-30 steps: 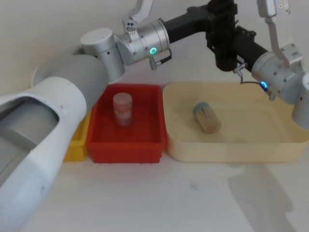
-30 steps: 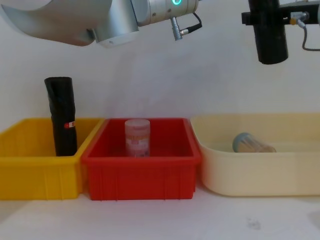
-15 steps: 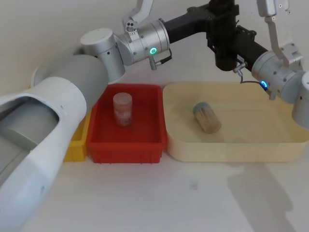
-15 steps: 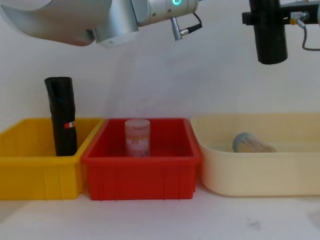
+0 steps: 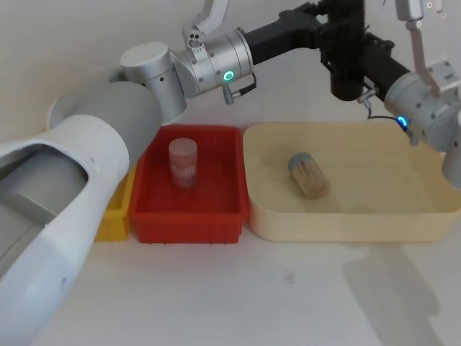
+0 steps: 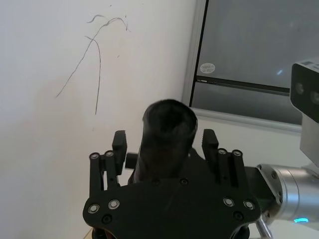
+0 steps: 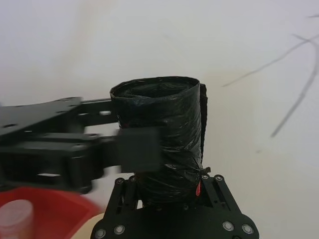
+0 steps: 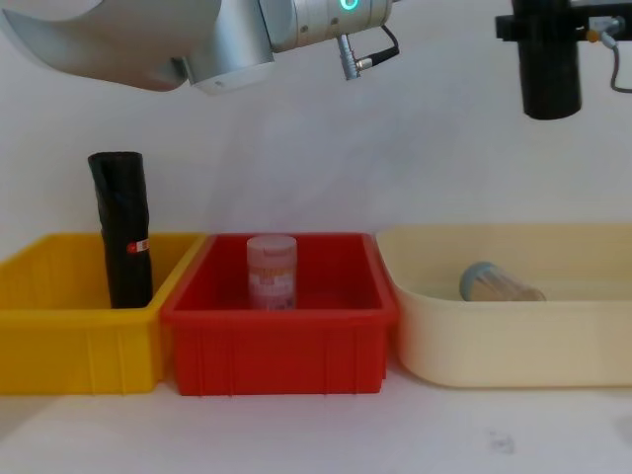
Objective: Pick up the garbage bag with the one hand and transfer it to the other hand.
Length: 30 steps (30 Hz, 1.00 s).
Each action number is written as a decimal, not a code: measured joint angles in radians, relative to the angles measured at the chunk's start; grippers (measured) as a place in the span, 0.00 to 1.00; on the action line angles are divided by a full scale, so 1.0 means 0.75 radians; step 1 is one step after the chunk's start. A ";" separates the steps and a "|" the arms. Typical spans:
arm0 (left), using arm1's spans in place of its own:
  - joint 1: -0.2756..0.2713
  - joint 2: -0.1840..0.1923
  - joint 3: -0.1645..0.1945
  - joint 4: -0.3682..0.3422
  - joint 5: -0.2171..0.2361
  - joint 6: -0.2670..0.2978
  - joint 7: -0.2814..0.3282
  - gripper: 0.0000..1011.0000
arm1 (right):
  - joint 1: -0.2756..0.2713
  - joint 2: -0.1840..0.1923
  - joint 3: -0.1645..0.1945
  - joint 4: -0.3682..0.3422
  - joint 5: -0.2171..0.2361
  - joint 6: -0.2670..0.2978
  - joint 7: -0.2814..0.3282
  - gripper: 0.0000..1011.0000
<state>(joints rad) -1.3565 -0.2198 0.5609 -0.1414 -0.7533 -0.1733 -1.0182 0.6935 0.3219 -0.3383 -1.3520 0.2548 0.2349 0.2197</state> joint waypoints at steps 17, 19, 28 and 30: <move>0.000 0.000 0.000 0.000 0.000 0.000 0.000 0.99 | 0.000 0.017 0.121 0.073 0.006 -0.011 -0.081 0.51; 0.000 0.000 0.000 0.000 0.000 0.000 0.000 0.99 | 0.000 0.018 0.130 0.079 0.008 -0.012 -0.086 0.51; 0.000 0.000 0.000 0.000 0.000 0.000 0.000 0.99 | 0.000 0.022 0.153 0.094 0.012 -0.014 -0.099 0.76; 0.000 0.000 0.000 0.000 0.000 0.000 0.000 0.99 | 0.000 0.022 0.157 0.097 0.013 -0.014 -0.101 0.83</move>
<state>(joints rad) -1.3565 -0.2198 0.5608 -0.1415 -0.7534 -0.1733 -1.0180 0.6937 0.3385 -0.2206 -1.2796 0.2646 0.2243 0.1441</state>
